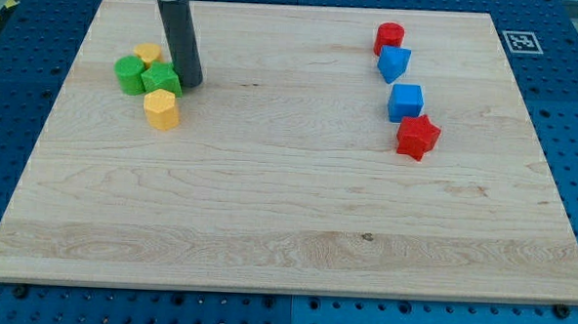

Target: Slide the red circle to the blue triangle

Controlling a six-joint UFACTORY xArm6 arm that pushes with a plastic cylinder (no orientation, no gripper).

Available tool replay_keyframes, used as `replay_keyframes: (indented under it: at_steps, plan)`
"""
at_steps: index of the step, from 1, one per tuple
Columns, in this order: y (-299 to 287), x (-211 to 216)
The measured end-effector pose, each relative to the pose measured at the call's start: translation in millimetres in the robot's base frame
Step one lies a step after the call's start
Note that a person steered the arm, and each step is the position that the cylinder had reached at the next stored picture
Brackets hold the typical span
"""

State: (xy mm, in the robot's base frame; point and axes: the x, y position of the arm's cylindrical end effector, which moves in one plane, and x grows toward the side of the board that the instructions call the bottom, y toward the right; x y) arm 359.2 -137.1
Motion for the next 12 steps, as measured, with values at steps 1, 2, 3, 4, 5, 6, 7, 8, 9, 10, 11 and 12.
replay_keyframes:
  at_steps: [1,2,3,4,5,6,7,8,9,10,11,12]
  plan:
    - [19,0]
    - [61,-1]
    - [88,-33]
    - [113,-82]
    - [176,-121]
    - [255,-143]
    - [319,-141]
    - [322,-140]
    - [321,-140]
    - [310,-140]
    - [300,-140]
    - [294,-139]
